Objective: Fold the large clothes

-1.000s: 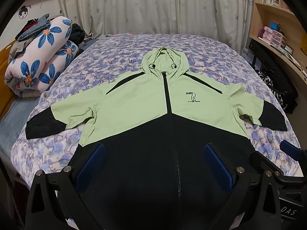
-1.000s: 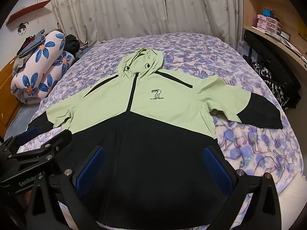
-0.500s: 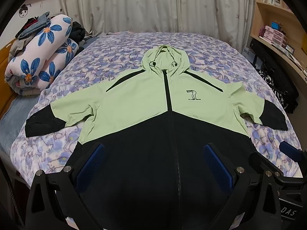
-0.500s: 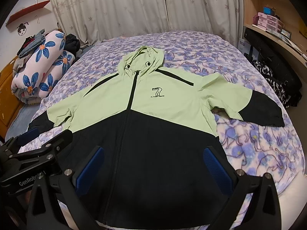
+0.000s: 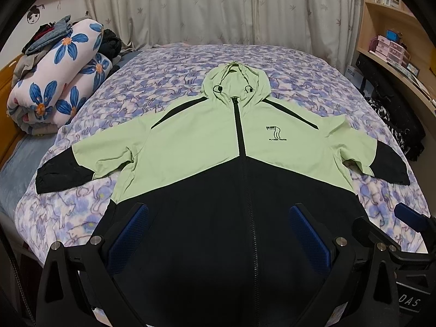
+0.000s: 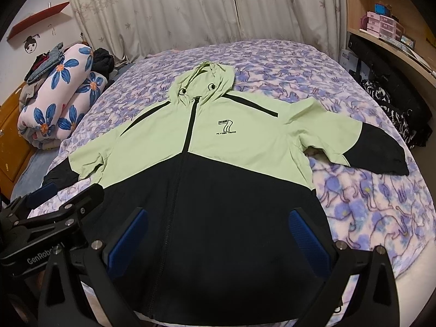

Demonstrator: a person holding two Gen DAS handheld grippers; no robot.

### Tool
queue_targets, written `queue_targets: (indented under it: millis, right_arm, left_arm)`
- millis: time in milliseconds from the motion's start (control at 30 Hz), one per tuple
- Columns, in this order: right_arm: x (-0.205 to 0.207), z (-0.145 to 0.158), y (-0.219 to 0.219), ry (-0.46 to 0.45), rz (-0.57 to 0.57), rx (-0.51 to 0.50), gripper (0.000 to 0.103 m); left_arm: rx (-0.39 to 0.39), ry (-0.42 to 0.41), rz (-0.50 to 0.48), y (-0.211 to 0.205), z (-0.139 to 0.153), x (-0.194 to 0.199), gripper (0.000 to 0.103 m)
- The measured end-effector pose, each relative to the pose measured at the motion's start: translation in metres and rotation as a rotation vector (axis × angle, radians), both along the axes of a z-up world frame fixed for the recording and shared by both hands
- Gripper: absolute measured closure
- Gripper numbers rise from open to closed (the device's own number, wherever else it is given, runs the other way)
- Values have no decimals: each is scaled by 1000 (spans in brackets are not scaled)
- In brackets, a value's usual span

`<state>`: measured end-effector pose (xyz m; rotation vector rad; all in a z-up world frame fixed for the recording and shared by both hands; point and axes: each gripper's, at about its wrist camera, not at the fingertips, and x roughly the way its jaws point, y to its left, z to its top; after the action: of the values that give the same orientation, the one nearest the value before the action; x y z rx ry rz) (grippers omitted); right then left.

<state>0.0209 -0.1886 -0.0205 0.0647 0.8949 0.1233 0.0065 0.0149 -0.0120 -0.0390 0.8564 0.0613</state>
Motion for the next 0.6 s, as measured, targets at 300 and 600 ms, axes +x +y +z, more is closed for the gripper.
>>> queue_targets:
  millis: [300,600]
  right_arm:
    - [4,-1,-2,13,1,6,0]
    - [7,-2,-4,26,2,8,0]
  left_arm:
    - [-1,0,0,0,-1,-1,1]
    - [-2,3,1,2,-5,-1,1]
